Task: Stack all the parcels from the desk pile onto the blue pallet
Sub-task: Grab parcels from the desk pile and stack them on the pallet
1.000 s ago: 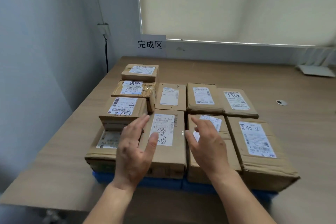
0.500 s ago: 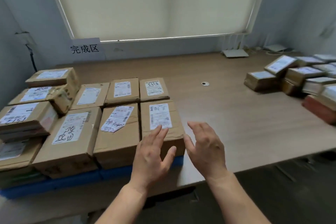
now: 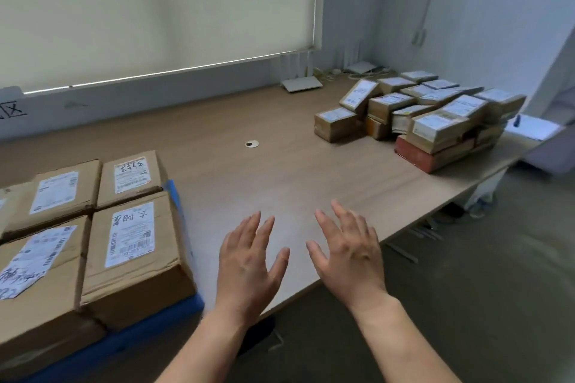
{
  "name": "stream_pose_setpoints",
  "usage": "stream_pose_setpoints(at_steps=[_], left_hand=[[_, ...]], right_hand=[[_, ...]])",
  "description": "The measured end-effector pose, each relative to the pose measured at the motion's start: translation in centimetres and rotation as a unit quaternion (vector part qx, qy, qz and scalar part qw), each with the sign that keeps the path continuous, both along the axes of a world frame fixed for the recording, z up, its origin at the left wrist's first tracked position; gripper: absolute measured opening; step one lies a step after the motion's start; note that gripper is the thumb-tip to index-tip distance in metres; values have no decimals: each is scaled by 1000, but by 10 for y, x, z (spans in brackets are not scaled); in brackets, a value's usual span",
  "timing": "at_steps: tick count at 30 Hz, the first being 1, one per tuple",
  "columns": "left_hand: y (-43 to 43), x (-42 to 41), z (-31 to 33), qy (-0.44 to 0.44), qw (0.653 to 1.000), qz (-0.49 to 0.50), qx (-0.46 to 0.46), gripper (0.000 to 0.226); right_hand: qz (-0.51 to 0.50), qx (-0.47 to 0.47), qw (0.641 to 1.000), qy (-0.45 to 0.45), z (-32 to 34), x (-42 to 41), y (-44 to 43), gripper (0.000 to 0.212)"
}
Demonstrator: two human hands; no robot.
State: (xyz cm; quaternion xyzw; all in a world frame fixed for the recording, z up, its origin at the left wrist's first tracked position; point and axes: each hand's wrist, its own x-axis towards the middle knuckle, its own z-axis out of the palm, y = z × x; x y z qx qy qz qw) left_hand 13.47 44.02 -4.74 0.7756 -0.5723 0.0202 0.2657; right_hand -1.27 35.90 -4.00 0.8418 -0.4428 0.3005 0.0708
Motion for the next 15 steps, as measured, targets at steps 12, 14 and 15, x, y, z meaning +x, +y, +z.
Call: stream_pose_setpoints(at_steps=[12, 14, 15], left_hand=[[-179, -52, -16, -2, 998, -46, 48, 89], [-217, -55, -16, -2, 997, -43, 68, 89], [-234, -54, -17, -2, 996, -36, 76, 86]], right_hand=[[-96, 29, 991, 89, -8, -66, -147, 68], [-101, 43, 988, 106, -6, -68, -185, 69], [-98, 50, 987, 114, -5, -68, -204, 70]])
